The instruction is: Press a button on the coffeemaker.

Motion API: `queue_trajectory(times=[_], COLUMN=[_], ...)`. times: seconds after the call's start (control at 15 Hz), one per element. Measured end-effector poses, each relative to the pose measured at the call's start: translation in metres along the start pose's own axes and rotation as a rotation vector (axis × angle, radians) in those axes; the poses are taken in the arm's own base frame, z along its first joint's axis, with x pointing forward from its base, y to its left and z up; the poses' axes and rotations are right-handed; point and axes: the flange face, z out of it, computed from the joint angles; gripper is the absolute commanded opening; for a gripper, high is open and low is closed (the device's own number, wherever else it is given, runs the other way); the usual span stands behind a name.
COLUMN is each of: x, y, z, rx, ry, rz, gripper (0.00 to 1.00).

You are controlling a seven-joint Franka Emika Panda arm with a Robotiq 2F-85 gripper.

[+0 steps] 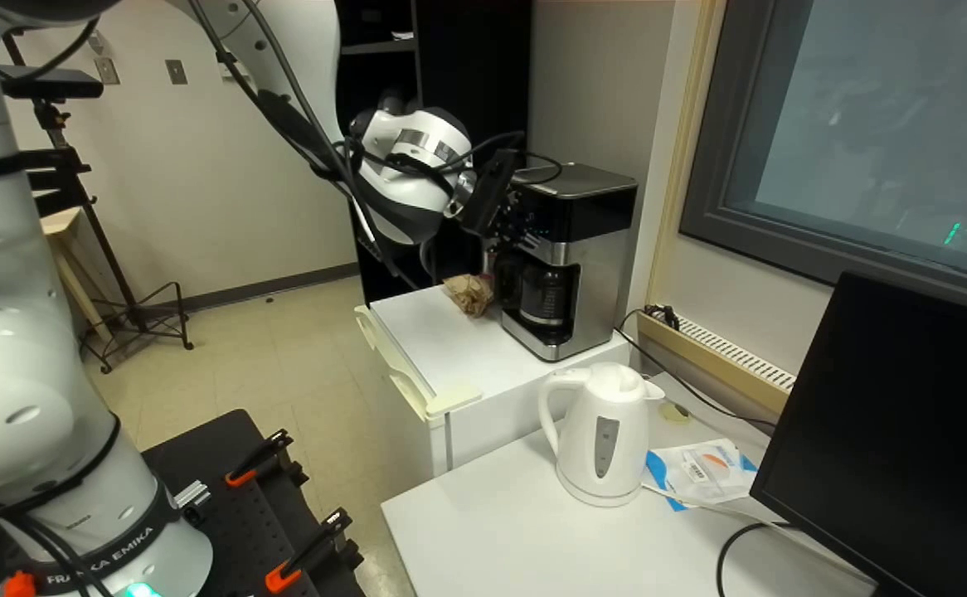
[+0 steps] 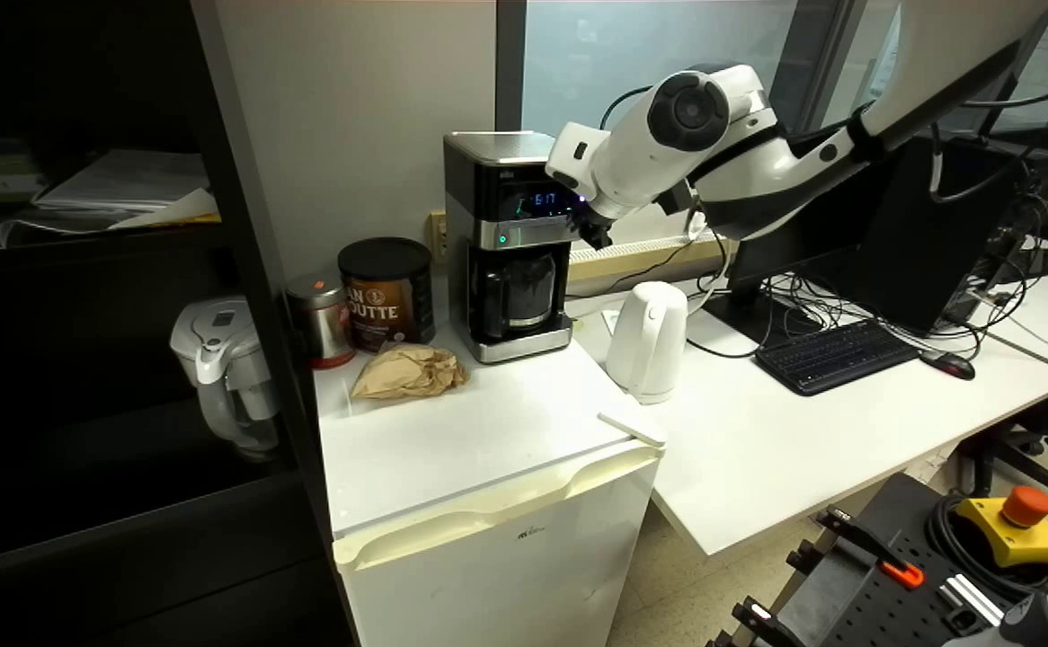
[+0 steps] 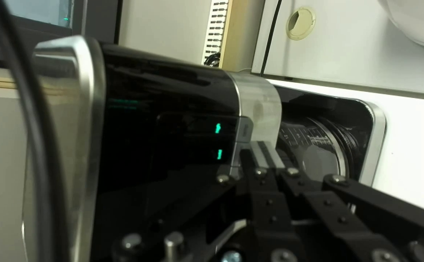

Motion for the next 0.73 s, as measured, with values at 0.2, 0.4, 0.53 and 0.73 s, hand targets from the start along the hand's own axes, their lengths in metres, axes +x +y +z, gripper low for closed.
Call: queue_trajectory(times=[0.2, 0.4, 0.53, 0.73], x=[-0.0003, 0.0006, 0.0016, 0.0026], y=[0.0, -0.0005, -0.0019, -0.0036], z=[0.0003, 0.0002, 0.0009, 0.002], rx=[-0.001, 0.0, 0.003, 0.007], ry=[-0.003, 0.0, 0.002, 0.004], rz=[0.0, 0.0, -0.003, -0.005], gripper=[0.0, 0.0, 0.0, 0.0])
